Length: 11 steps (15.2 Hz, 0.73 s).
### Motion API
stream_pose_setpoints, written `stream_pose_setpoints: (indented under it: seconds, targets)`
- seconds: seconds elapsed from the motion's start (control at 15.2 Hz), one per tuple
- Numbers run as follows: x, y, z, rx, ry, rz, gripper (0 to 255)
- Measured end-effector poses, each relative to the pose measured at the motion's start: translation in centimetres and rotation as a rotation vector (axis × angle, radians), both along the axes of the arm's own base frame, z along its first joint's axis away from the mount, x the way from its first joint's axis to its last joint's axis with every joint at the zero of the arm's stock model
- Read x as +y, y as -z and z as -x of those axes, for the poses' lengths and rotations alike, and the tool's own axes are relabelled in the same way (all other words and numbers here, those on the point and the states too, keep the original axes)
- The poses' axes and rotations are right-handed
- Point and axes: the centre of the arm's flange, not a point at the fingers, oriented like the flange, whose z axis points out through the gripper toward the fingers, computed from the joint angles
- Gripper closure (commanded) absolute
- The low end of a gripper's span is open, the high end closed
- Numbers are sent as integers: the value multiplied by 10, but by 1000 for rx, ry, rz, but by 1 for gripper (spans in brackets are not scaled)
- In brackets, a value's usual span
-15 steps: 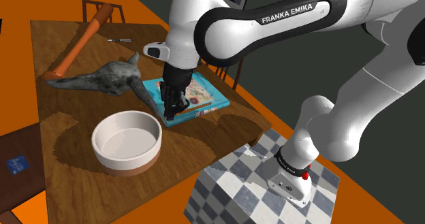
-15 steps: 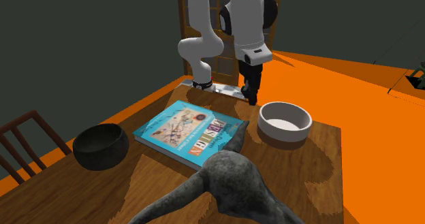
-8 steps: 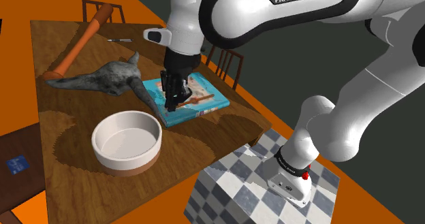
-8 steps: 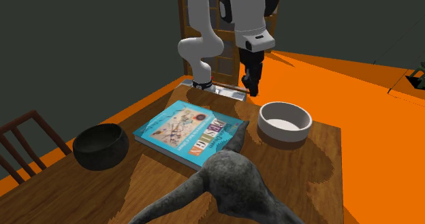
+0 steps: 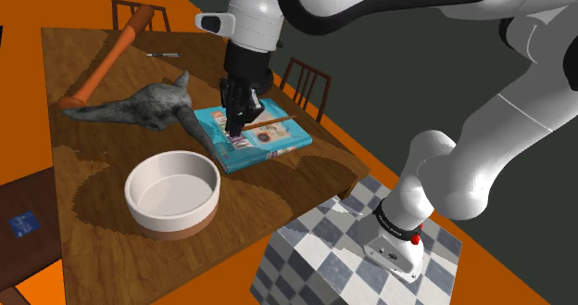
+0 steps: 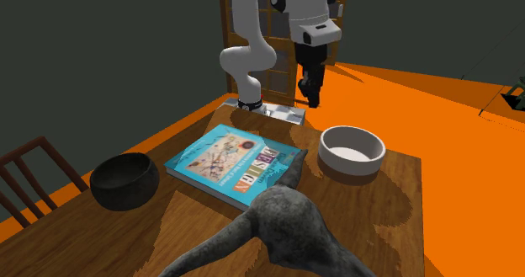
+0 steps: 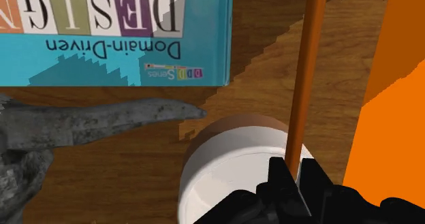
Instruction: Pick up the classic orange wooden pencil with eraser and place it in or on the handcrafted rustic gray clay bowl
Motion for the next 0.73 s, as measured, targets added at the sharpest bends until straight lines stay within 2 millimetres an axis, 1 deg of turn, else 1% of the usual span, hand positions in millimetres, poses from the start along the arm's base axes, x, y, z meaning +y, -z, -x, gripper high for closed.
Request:
stream_pose_setpoints:
  seconds: [0.07,0.13,0.2,0.4,0.46,0.59,0.73]
  targets:
    - [-6,0,-6,0,0,0,255]
    - [-13,-2,-17,0,0,0,255]
    - [-24,-1,-28,0,1,0,255]
    - [-50,-6,-54,1,1,0,255]
    - [-59,-9,-66,0,1,0,255]
    - [-73,-5,-83,0,1,0,255]
    - [-92,-6,-105,0,1,0,255]
